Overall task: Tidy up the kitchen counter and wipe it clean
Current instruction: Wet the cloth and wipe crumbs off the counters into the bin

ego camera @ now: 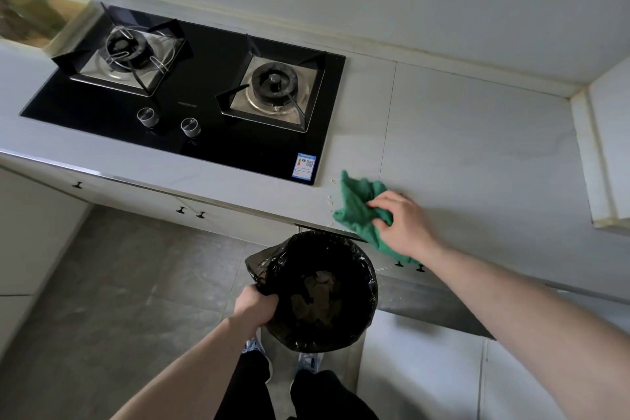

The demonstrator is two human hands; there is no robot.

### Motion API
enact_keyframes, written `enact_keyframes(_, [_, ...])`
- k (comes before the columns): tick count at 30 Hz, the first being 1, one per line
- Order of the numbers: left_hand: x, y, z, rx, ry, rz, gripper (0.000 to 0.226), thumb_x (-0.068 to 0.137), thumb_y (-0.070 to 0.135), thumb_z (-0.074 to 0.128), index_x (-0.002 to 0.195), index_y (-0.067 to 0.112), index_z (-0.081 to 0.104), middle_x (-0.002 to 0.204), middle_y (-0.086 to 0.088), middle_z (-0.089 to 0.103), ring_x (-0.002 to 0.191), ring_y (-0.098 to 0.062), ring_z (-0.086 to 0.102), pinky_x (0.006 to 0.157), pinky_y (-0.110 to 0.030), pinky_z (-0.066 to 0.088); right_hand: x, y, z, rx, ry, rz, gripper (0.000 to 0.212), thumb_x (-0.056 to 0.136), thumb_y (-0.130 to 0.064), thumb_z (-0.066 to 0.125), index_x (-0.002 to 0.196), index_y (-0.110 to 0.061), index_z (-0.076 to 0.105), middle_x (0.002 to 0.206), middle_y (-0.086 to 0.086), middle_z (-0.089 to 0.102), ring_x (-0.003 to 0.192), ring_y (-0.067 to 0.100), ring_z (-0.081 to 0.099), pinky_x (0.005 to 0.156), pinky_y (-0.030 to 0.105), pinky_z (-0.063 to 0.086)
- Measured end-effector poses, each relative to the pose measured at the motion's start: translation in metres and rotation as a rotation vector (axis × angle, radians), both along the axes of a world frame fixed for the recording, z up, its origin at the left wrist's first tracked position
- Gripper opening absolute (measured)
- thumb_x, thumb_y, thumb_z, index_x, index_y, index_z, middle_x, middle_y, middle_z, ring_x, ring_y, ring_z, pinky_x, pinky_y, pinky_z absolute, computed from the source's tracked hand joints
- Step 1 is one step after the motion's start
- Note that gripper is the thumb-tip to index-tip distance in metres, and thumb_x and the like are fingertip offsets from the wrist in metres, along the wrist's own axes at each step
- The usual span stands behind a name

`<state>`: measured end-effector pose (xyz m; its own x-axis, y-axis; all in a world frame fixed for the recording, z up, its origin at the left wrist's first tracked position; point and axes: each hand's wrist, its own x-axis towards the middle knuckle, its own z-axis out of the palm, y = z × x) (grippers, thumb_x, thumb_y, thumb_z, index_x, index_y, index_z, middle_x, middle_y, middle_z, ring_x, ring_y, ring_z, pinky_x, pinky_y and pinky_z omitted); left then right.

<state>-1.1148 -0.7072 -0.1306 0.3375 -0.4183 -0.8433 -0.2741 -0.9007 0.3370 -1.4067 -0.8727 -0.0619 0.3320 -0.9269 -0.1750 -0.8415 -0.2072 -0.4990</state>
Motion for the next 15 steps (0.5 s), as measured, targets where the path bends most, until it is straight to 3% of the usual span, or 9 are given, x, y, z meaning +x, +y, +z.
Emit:
enact_keyframes(4, [0.002, 0.001, -0.002, -0.009, 0.000, -0.003, 0.014, 0.082, 0.016, 0.058, 0.091, 0.013, 0.068, 0.087, -0.008, 0.072, 0.081, -0.025, 0.071, 0.074, -0.034, 0.064, -0.010, -0.019, 0.014, -0.075, -0.005, -0.123, 0.033, 0.090, -0.025, 0.070, 0.123, -0.026, 0.068, 0.119, -0.019, 0.060, 0.107, 0.011, 0.057, 0.091, 0.032, 0.048])
enact_keyframes(9, [0.005, -0.001, -0.002, -0.016, 0.002, 0.016, 0.014, 0.080, 0.016, 0.057, 0.088, 0.012, 0.068, 0.086, -0.009, 0.072, 0.080, -0.025, 0.071, 0.075, -0.036, 0.065, -0.004, -0.047, 0.008, -0.113, 0.003, -0.265, 0.035, 0.089, -0.024, 0.071, 0.124, -0.025, 0.069, 0.121, -0.013, 0.061, 0.110, 0.019, 0.058, 0.090, 0.031, 0.048])
enact_keyframes(15, [0.005, -0.003, -0.001, -0.009, -0.005, 0.017, 0.013, 0.081, 0.015, 0.057, 0.088, 0.013, 0.068, 0.085, -0.009, 0.072, 0.077, -0.024, 0.071, 0.068, -0.031, 0.063, 0.034, -0.088, -0.004, -0.089, 0.036, -0.277, 0.038, 0.091, -0.011, 0.069, 0.128, -0.017, 0.069, 0.129, 0.000, 0.061, 0.114, 0.030, 0.055, 0.098, 0.032, 0.042])
